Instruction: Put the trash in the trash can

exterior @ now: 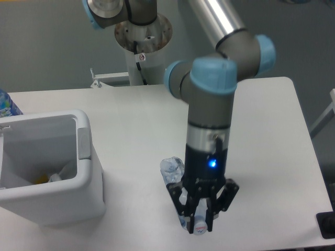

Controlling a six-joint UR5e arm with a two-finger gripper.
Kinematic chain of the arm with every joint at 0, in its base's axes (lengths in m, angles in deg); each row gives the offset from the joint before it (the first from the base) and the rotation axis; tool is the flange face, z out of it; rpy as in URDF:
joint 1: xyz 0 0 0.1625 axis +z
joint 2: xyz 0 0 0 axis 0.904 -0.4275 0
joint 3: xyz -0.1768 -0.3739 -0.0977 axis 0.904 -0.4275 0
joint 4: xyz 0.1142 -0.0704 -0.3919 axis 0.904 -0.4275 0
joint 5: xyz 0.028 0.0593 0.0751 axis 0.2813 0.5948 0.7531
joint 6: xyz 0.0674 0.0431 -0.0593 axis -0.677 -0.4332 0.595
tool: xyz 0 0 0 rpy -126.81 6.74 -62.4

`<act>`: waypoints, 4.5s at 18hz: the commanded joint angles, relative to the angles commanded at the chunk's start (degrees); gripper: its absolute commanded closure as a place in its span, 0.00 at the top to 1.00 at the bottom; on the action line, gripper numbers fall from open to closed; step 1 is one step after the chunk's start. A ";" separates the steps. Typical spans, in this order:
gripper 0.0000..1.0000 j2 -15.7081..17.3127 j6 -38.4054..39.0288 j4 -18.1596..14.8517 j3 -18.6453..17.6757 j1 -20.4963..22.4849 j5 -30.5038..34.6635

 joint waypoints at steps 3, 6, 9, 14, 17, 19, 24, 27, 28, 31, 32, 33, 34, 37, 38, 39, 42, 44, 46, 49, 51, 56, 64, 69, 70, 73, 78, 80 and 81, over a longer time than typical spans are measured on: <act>0.36 1.22 0.62 0.00 1.59 -0.79 -1.39; 0.36 2.90 0.80 0.00 1.50 -1.32 -3.78; 0.36 4.65 1.23 0.00 1.42 -2.90 -3.87; 0.36 8.52 2.20 0.00 0.36 -5.62 -3.78; 0.36 11.07 2.55 -0.09 -1.74 -7.20 -3.78; 0.36 12.13 2.55 -0.09 -3.06 -8.78 -3.78; 0.36 12.31 2.47 -0.09 -4.21 -13.35 -3.69; 0.36 11.69 2.38 -0.09 -4.30 -15.99 -3.69; 0.36 11.43 2.38 -0.09 -4.30 -16.78 -3.69; 0.36 10.90 2.47 -0.09 -4.47 -18.63 -3.69; 0.36 10.81 2.47 -0.09 -4.73 -19.07 -3.61; 0.36 10.73 2.38 -0.09 -5.17 -19.16 -3.60; 0.36 10.55 2.38 -0.09 -5.70 -19.25 -3.60; 0.36 9.67 2.20 -0.09 -6.58 -19.25 -3.69; 0.36 9.41 2.20 -0.09 -6.84 -19.34 -3.61; 0.36 9.06 2.20 -0.09 -7.11 -19.42 -3.60; 0.36 7.74 2.11 -0.09 -7.11 -19.42 -3.60; 0.36 6.95 2.03 -0.09 -7.20 -19.69 -3.60; 0.37 6.42 2.11 -0.09 -7.90 -20.39 -3.52; 0.40 6.42 2.11 -0.09 -9.92 -21.09 -3.52; 0.43 6.50 2.20 -0.09 -10.53 -21.71 -3.52; 1.00 7.47 1.85 -0.09 -10.45 -21.71 -3.08; 1.00 8.44 0.45 -0.26 -10.01 -14.87 6.92; 1.00 8.96 -7.35 -0.79 -10.36 -9.60 19.58; 1.00 9.14 -10.68 -0.88 -10.27 -8.62 20.64; 1.00 9.67 -19.13 -4.20 -10.80 -5.72 23.72; 1.00 12.21 -33.19 -15.61 -11.15 -2.91 26.89; 1.00 13.53 -38.29 -20.19 -11.24 -1.50 26.81; 1.00 13.97 -39.71 -21.78 -11.24 -1.32 26.81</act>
